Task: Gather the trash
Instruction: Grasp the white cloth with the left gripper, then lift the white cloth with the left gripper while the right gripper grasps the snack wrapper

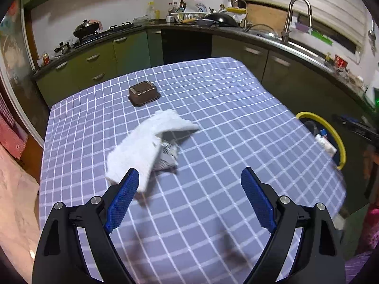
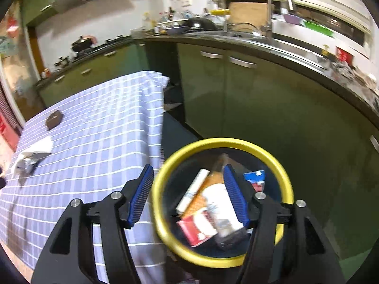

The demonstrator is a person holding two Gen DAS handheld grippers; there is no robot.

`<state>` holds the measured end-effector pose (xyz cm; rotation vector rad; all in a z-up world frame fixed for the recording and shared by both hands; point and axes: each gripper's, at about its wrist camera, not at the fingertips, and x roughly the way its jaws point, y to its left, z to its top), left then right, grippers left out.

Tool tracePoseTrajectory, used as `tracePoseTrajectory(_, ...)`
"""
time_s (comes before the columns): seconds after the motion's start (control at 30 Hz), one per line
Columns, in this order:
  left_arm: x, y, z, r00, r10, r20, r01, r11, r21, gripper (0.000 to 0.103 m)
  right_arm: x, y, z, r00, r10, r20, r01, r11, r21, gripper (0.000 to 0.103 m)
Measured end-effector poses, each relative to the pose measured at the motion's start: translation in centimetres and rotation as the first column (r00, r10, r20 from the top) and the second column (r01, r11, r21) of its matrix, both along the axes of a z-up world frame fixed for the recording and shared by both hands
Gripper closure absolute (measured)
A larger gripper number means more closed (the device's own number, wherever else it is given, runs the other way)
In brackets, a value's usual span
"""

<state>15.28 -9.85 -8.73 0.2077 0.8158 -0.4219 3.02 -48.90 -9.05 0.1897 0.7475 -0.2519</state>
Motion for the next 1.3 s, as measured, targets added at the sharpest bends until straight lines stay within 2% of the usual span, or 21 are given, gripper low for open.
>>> tracePoseTrajectory(0.3, 8.3, 0.5, -1.5, 1.0, 0.002, -0.031, 0.0, 0.999, 0.049, 0.016, 1.2, 3.0, -0.8, 0.998, 0.055, -0.031, -0.054, 0.998, 0.018, 0.045)
tracePoseTrajectory(0.43, 11.5, 0.6, -2.8, 0.993, -0.021, -0.113, 0.025, 0.999, 0.034, 0.018, 1.5, 3.1, -1.2, 0.998, 0.056, -0.042, -0.055, 0.998, 0.022, 0.045)
tracePoseTrajectory(0.6, 13.1, -0.2, -4.3, 0.983, -0.041, -0.179, 0.052, 0.997, 0.057, 0.023, 1.9, 3.0, -1.7, 0.997, 0.057, -0.055, -0.055, 0.998, 0.03, 0.045)
tracePoseTrajectory(0.7, 13.6, -0.9, -4.9, 0.976, -0.058, -0.21, 0.073, 0.995, 0.068, 0.029, 2.3, 3.3, -1.9, 0.996, 0.066, -0.06, -0.064, 0.997, 0.035, 0.045)
tracePoseTrajectory(0.9, 13.8, -1.7, -5.3, 0.97, -0.074, -0.232, 0.093, 0.993, 0.073, 0.047, 2.6, 4.0, -2.1, 0.994, 0.087, -0.062, -0.085, 0.996, 0.036, 0.045)
tracePoseTrajectory(1.0, 13.9, -1.6, -5.4, 0.968, -0.073, -0.239, 0.091, 0.994, 0.067, 0.066, 2.6, 4.1, -2.0, 0.994, 0.091, -0.058, -0.089, 0.995, 0.036, 0.045)
tracePoseTrajectory(1.07, 13.7, -1.5, -5.3, 0.969, -0.076, -0.237, 0.093, 0.994, 0.059, 0.073, 2.5, 4.2, -1.8, 0.994, 0.093, -0.056, -0.091, 0.995, 0.036, 0.045)
tracePoseTrajectory(1.13, 13.5, -1.6, -5.1, 0.972, -0.077, -0.221, 0.093, 0.994, 0.062, 0.078, 2.4, 4.2, -1.8, 0.994, 0.093, -0.054, -0.091, 0.995, 0.037, 0.045)
tracePoseTrajectory(1.3, 12.3, -1.2, -3.5, 0.981, -0.08, -0.176, 0.09, 0.995, 0.049, 0.078, 2.4, 4.5, -1.6, 0.994, 0.104, -0.047, -0.102, 0.994, 0.042, 0.045)
